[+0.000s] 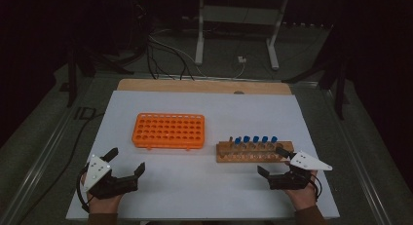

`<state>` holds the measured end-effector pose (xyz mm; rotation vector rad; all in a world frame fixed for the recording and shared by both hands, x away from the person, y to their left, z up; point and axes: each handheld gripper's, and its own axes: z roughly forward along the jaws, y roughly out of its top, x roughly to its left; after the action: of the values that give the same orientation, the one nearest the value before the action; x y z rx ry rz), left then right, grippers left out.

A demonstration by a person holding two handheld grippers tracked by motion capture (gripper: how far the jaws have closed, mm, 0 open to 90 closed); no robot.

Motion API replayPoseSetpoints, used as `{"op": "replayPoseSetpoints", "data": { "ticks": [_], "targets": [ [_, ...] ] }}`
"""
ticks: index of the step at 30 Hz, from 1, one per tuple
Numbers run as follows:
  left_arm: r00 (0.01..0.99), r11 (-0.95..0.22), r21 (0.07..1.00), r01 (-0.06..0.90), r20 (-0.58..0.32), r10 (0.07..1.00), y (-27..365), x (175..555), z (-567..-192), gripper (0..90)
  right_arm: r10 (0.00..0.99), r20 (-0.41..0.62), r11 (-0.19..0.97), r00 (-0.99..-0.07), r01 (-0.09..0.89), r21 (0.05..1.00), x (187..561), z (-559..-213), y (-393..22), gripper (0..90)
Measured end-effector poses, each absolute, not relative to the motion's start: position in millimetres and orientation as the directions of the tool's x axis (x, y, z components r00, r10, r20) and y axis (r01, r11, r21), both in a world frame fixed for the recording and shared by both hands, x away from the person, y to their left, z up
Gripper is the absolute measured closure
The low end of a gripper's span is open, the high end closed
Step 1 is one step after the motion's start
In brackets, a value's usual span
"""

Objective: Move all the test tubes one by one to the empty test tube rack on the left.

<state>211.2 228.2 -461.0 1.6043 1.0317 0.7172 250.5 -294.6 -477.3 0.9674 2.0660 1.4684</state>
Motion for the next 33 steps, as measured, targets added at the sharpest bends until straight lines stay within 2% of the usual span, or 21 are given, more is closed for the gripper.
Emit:
{"op": "replayPoseSetpoints", "data": {
  "ticks": [12, 20, 28, 30, 31, 33],
  "targets": [
    [0.408, -0.054, 0.954, 0.295, -0.075, 0.910, 229.9, 212.2, -463.1, 1.3, 0.739, 0.063, 0.187, -0.671, 0.293, 0.938, 251.4, -476.4, -295.1, 0.9],
    [0.407, -0.048, 0.953, 0.300, -0.082, 0.910, 230.0, 212.9, -465.3, 1.3, 0.760, 0.034, 0.191, -0.649, 0.274, 0.943, 255.9, -452.8, -303.7, 0.9],
    [0.410, -0.039, 0.953, 0.302, -0.093, 0.908, 229.1, 212.7, -465.9, 1.3, 0.791, 0.032, 0.216, -0.611, 0.327, 0.920, 280.2, -443.1, -319.1, 3.7],
    [0.410, -0.035, 0.953, 0.302, -0.097, 0.907, 228.9, 213.1, -466.2, 1.3, 0.801, 0.051, 0.221, -0.597, 0.373, 0.901, 285.6, -443.8, -321.2, 11.0],
    [0.408, -0.033, 0.953, 0.302, -0.098, 0.908, 228.8, 213.4, -466.3, 1.3, 0.801, 0.051, 0.221, -0.597, 0.373, 0.901, 285.6, -443.8, -321.2, 11.0],
    [0.409, -0.029, 0.953, 0.303, -0.102, 0.907, 228.7, 214.2, -466.4, 1.3, 0.797, 0.063, 0.220, -0.601, 0.386, 0.896, 291.6, -446.3, -324.1, 22.0]
  ]
}}
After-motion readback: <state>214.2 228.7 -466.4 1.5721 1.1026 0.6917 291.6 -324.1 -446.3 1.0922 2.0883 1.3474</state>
